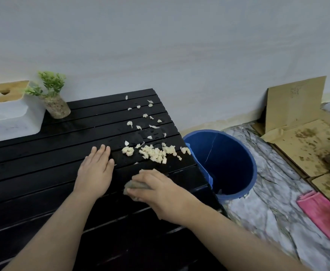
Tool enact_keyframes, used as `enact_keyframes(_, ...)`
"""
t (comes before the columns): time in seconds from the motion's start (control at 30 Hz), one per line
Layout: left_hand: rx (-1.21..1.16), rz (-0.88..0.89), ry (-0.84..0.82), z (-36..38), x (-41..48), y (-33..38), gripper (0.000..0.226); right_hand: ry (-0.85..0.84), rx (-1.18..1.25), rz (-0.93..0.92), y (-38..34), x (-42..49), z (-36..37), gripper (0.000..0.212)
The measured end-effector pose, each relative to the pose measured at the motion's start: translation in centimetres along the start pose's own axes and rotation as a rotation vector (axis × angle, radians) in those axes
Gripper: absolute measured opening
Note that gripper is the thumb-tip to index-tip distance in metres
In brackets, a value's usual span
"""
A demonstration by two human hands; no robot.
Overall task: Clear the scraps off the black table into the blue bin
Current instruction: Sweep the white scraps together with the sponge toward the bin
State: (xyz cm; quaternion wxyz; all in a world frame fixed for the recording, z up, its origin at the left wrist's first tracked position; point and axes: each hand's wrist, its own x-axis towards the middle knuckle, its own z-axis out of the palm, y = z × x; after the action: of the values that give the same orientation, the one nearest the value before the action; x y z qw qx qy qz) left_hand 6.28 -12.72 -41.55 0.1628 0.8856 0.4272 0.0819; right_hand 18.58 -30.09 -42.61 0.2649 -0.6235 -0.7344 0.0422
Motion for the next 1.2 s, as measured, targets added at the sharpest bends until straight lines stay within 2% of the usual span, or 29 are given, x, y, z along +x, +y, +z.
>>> enact_keyframes(0.1,0.067,0.001,-0.037,0.4,1.0,-0.2,0.052,-0.026,-0.029,0.053,0.7,1.0,1.1,0.039)
enact_keyframes(0.23,0.087,0.009,-0.038,0.5,0.7,-0.3,0.052,0.100,-0.060,0.262,3.1,3.2,-0.8,0.035)
enact_keyframes(0.3,0.085,0.009,-0.039,0.6,0.7,-0.3,0.052,0.201,-0.072,0.300,2.9,3.5,-2.0,0.035)
enact_keyframes(0.37,0.087,0.008,-0.037,0.7,0.7,-0.2,0.052,0.204,-0.085,0.266,1.4,2.9,-2.8,0.043)
enact_keyframes(0.47,0.090,0.012,-0.031,0.8,0.9,-0.2,0.052,0.020,-0.057,0.076,-1.2,1.3,-1.2,0.042)
enact_keyframes(0.57,0.098,0.010,-0.035,0.7,0.9,-0.3,0.052,-0.047,-0.065,0.048,-0.4,0.4,0.8,0.041)
enact_keyframes(0.73,0.076,0.012,-0.036,0.7,0.9,-0.1,0.052,0.160,0.051,0.332,2.6,0.8,-2.3,0.040)
enact_keyframes(0.87,-0.018,-0.014,0.002,0.2,1.4,-0.4,0.050,0.254,0.082,0.226,1.9,-0.1,-4.6,0.035)
enact_keyframes(0.97,-0.028,-0.022,0.075,-0.5,3.4,-0.8,0.048,0.302,0.187,0.289,4.8,2.1,-5.9,0.033)
enact_keyframes(1.1,0.014,-0.011,-0.011,-0.4,7.5,-1.6,0.052,0.279,0.229,0.398,11.2,8.6,-7.4,0.033)
enact_keyframes(1.2,0.102,0.006,-0.035,0.4,8.5,-2.2,0.053,0.249,0.190,0.381,15.9,14.2,-7.0,0.031)
